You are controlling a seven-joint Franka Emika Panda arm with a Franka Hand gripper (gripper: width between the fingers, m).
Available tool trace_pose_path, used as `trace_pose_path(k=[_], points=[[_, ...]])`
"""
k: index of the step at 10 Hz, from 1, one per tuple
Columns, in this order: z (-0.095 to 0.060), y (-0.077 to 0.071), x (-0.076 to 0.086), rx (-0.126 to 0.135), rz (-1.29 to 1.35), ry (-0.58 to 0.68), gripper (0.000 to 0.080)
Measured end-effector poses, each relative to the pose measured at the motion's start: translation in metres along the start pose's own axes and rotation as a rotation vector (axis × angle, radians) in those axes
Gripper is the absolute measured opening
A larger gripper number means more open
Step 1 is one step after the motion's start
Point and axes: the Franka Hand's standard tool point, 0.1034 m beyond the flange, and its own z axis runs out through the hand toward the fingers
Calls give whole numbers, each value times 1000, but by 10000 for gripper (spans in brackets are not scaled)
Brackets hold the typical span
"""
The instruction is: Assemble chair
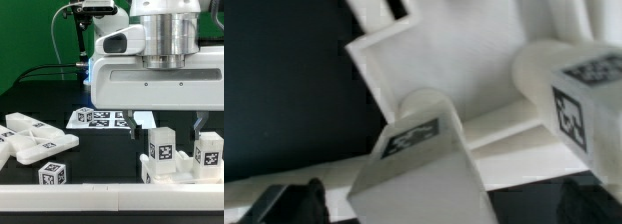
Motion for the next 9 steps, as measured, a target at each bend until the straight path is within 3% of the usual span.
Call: trace_pose_path(k=[2, 3, 4, 8, 9], points=[[0, 0, 0, 0, 4, 0, 417], [0, 0, 0, 2, 58, 0, 417], [0, 0, 0, 2, 152, 0, 282], [1, 1, 9, 12, 545, -15, 282], [2, 3, 9, 29, 759, -22, 282]])
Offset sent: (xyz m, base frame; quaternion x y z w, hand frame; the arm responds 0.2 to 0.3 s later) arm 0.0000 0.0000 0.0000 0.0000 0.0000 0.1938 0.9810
